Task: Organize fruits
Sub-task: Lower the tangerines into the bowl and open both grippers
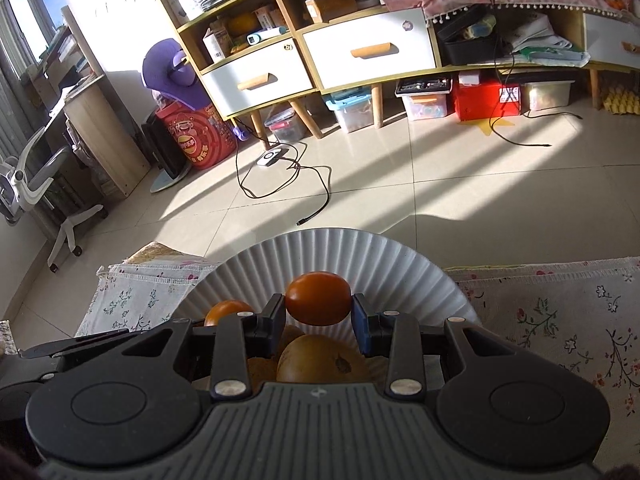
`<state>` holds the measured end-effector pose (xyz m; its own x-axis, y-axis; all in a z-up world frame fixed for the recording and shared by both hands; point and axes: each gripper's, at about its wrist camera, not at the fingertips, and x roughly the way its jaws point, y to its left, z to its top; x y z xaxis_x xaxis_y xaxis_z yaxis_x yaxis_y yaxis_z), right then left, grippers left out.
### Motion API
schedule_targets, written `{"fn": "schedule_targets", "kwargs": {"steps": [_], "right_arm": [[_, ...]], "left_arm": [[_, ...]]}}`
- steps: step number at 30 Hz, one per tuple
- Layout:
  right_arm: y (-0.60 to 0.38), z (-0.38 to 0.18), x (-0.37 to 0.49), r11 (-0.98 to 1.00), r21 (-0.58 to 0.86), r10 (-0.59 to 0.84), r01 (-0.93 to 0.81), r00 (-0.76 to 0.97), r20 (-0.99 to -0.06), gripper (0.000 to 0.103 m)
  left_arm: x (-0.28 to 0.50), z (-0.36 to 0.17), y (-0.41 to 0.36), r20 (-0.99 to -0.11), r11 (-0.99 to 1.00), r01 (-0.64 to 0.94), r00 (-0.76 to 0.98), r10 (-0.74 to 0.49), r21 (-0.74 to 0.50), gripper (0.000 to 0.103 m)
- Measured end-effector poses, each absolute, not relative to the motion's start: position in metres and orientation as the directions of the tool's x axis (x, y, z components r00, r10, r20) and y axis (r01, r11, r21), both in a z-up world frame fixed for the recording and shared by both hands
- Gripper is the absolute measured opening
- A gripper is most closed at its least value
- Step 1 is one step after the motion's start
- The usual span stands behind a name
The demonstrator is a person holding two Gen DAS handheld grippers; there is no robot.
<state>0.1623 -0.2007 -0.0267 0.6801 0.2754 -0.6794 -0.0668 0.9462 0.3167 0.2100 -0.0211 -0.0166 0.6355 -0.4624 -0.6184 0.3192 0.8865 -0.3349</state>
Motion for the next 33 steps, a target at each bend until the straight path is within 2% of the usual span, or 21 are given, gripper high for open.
{"fn": "schedule_targets", "kwargs": {"steps": [9,13,17,27,29,33], "right_arm": [[-0.198,-0.029,0.168,0.945,0.323,0.275,-0.056,0.671,-0.688,0.034],[-0.199,-0.028,0.167,0.944,0.327,0.276,-0.053,0.669,-0.690,0.037],[-0.202,-0.024,0.164,0.942,0.333,0.272,-0.040,0.674,-0.687,0.044],[-0.201,-0.005,0.147,0.949,0.311,0.259,-0.055,0.700,-0.666,0.066],[-0.201,-0.001,0.142,0.952,0.301,0.250,-0.055,0.707,-0.662,0.069],[-0.204,0.005,0.131,0.955,0.294,0.235,-0.044,0.717,-0.657,0.077]], "left_arm": [[0.214,-0.019,-0.019,-0.616,0.884,0.318,0.634,-0.468,-0.343,0.024],[0.213,-0.018,-0.016,-0.619,0.888,0.311,0.637,-0.459,-0.339,0.033],[0.210,-0.014,-0.015,-0.618,0.893,0.313,0.644,-0.450,-0.324,0.046],[0.192,0.002,-0.013,-0.610,0.908,0.313,0.672,-0.419,-0.279,0.071],[0.186,0.006,-0.012,-0.604,0.911,0.312,0.682,-0.413,-0.271,0.078],[0.172,0.011,-0.010,-0.601,0.918,0.306,0.694,-0.397,-0.253,0.085]]}}
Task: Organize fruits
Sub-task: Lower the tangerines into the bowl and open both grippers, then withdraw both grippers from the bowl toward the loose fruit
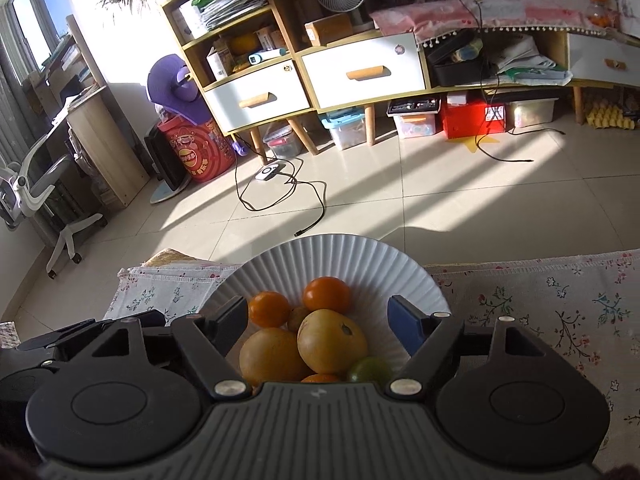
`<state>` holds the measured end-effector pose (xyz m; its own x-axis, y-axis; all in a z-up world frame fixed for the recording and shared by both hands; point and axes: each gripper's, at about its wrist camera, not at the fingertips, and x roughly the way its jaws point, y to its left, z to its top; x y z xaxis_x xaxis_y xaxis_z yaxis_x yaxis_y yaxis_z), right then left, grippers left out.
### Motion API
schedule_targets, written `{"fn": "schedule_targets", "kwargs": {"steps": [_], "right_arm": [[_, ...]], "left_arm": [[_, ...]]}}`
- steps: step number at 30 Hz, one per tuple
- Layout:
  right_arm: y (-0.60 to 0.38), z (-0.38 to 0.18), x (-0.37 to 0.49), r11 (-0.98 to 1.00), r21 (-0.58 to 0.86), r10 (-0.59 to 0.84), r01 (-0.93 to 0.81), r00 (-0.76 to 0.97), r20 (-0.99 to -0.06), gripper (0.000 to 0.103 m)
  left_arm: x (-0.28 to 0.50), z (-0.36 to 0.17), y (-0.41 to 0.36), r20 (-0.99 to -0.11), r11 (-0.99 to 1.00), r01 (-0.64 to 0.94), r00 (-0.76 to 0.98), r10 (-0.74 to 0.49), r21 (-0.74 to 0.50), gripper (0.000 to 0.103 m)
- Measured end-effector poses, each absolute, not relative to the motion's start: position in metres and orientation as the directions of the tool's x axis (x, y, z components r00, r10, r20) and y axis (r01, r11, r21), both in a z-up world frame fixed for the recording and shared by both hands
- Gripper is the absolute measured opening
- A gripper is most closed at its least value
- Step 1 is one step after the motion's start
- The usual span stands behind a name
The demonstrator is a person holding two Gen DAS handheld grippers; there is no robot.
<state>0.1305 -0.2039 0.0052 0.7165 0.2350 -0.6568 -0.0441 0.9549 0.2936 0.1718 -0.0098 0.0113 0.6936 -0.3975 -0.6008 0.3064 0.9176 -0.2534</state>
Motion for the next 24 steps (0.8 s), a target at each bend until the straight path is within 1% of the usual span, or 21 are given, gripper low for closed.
{"fn": "schedule_targets", "kwargs": {"steps": [3,7,15,24], "right_arm": [[-0.206,0.009,0.118,0.959,0.281,0.220,-0.036,0.723,-0.655,0.082],[-0.208,0.012,0.104,0.966,0.257,0.196,-0.026,0.724,-0.662,0.084],[-0.209,0.018,0.076,0.971,0.238,0.177,-0.021,0.731,-0.658,0.088],[-0.208,0.019,0.047,0.975,0.222,0.172,-0.029,0.733,-0.658,0.089]], "left_arm": [[0.162,0.014,-0.007,-0.603,0.920,0.304,0.695,-0.392,-0.247,0.089],[0.146,0.018,-0.004,-0.603,0.923,0.302,0.699,-0.383,-0.237,0.093],[0.118,0.021,0.002,-0.613,0.929,0.297,0.699,-0.369,-0.220,0.094],[0.085,0.019,0.006,-0.629,0.934,0.309,0.694,-0.352,-0.182,0.095]]}}
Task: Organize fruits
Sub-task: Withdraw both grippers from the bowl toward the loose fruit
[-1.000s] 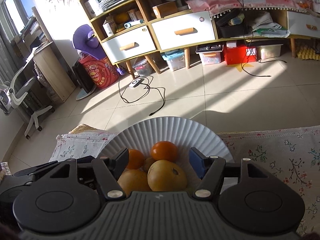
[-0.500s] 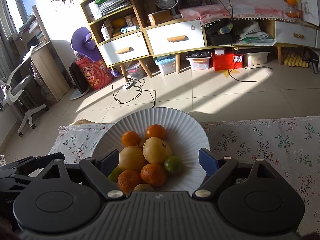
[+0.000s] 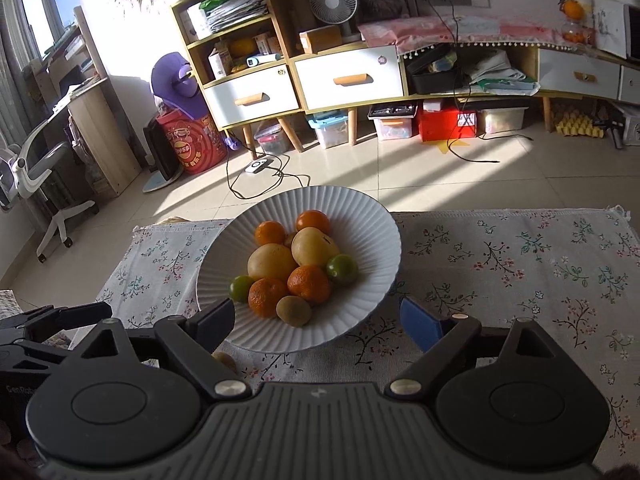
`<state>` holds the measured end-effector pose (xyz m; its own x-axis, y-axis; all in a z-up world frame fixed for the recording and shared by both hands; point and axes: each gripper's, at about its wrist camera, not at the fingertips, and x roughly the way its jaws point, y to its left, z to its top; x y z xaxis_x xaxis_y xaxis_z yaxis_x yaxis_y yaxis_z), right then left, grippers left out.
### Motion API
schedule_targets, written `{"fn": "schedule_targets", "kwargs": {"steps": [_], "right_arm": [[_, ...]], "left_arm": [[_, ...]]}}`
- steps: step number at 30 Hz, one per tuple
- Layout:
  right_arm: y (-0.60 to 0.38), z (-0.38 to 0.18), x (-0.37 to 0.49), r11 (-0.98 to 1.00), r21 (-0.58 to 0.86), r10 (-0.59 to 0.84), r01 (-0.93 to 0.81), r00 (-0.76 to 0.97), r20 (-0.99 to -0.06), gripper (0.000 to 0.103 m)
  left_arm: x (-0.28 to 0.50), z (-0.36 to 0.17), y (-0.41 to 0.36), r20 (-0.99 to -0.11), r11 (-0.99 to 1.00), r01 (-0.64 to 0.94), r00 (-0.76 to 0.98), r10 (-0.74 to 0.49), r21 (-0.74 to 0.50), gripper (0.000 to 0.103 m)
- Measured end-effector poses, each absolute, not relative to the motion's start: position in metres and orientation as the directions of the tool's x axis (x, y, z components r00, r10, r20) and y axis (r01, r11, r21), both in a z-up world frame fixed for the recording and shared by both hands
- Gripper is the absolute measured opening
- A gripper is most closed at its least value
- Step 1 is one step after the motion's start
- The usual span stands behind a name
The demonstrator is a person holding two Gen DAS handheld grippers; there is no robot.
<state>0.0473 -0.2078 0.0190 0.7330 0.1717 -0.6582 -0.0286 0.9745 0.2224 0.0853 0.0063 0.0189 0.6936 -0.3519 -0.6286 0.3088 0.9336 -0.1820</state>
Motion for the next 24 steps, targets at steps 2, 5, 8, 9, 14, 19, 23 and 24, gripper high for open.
{"fn": "schedule_targets", "kwargs": {"steps": [2,5,8,9,14,19,23,24], "right_arm": [[-0.206,0.019,0.041,0.975,0.219,0.171,-0.030,0.733,-0.658,0.089],[-0.204,0.017,0.032,0.977,0.212,0.171,-0.037,0.732,-0.659,0.089],[-0.199,0.016,0.024,0.981,0.190,0.165,-0.049,0.729,-0.665,0.090],[-0.198,0.016,0.021,0.981,0.184,0.164,-0.053,0.727,-0.666,0.090],[-0.192,0.014,0.005,0.984,0.169,0.162,-0.065,0.728,-0.666,0.091],[-0.186,0.010,-0.008,0.985,0.161,0.155,-0.063,0.731,-0.665,0.094],[-0.180,0.004,-0.022,0.989,0.120,0.146,-0.089,0.740,-0.657,0.096],[-0.178,0.002,-0.025,0.989,0.116,0.144,-0.090,0.740,-0.657,0.096]], "left_arm": [[0.080,0.019,0.008,-0.631,0.934,0.311,0.691,-0.351,-0.178,0.095],[0.072,0.018,0.010,-0.635,0.935,0.309,0.690,-0.347,-0.175,0.095],[0.065,0.018,0.012,-0.641,0.936,0.309,0.687,-0.342,-0.167,0.095],[0.062,0.018,0.014,-0.643,0.936,0.312,0.686,-0.340,-0.163,0.095],[0.051,0.016,0.017,-0.654,0.938,0.315,0.680,-0.330,-0.146,0.095],[0.039,0.007,0.022,-0.658,0.937,0.321,0.679,-0.327,-0.135,0.095],[0.030,0.000,0.028,-0.647,0.936,0.327,0.688,-0.328,-0.126,0.095],[0.029,-0.001,0.030,-0.645,0.937,0.325,0.689,-0.330,-0.132,0.095]]}}
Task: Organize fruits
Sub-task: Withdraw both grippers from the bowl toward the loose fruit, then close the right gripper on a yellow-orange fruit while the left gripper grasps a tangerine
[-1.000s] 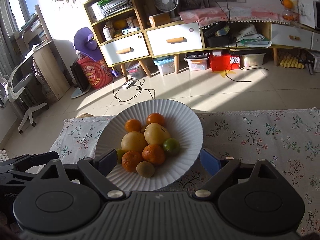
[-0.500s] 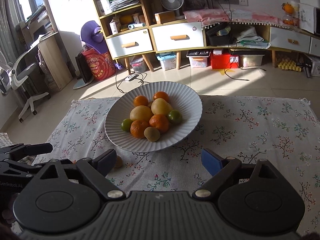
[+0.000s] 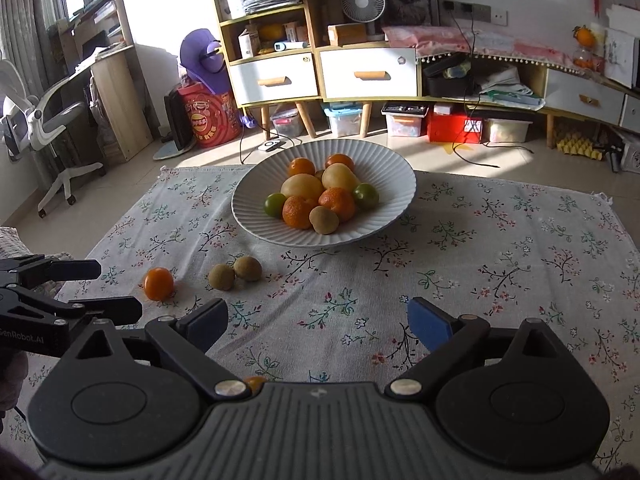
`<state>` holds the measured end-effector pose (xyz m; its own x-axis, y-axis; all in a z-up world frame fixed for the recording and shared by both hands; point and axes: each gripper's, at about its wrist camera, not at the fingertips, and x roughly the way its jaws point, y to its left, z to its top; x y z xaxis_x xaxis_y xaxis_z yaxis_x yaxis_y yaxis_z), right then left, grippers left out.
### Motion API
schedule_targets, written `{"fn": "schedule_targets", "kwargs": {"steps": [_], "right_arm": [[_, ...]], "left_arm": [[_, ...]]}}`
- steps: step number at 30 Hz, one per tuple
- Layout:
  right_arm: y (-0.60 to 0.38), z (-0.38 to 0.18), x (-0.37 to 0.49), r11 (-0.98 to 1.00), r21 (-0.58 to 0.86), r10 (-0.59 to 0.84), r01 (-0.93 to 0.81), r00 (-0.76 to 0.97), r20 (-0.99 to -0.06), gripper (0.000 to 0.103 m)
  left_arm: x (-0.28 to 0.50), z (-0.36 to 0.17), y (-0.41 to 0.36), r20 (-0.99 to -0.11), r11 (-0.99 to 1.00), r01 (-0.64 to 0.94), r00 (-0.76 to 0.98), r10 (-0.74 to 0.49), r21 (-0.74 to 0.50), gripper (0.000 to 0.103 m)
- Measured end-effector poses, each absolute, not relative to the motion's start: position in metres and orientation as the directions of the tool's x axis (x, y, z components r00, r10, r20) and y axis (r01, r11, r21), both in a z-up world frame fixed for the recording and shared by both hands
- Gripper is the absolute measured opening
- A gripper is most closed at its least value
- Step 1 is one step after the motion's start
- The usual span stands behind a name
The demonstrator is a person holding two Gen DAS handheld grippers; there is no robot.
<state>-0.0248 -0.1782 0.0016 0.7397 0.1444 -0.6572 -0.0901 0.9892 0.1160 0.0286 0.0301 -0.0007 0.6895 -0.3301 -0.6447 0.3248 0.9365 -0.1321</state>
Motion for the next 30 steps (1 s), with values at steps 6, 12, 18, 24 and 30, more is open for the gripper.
{"fn": "schedule_targets", "kwargs": {"steps": [6,12,18,24,30], "right_arm": [[-0.172,-0.009,-0.036,0.989,0.113,0.146,-0.095,0.741,-0.656,0.098],[-0.160,-0.022,-0.044,0.991,0.051,0.124,-0.122,0.726,-0.676,0.099],[-0.152,-0.034,-0.057,0.985,0.006,0.131,-0.172,0.729,-0.671,0.097],[-0.146,-0.042,-0.066,0.978,-0.043,0.126,-0.205,0.741,-0.659,0.089],[-0.132,-0.046,-0.067,0.962,-0.090,0.131,-0.257,0.727,-0.674,0.075]], "left_arm": [[0.022,-0.011,0.036,-0.627,0.940,0.308,0.706,-0.330,-0.148,0.095],[0.018,-0.025,0.035,-0.624,0.949,0.301,0.725,-0.292,-0.094,0.095],[0.023,-0.038,0.042,-0.601,0.963,0.261,0.761,-0.243,-0.060,0.095],[0.033,-0.050,0.046,-0.611,0.977,0.211,0.769,-0.189,-0.037,0.094],[0.036,-0.051,0.039,-0.622,0.977,0.212,0.763,-0.175,-0.015,0.092]]}}
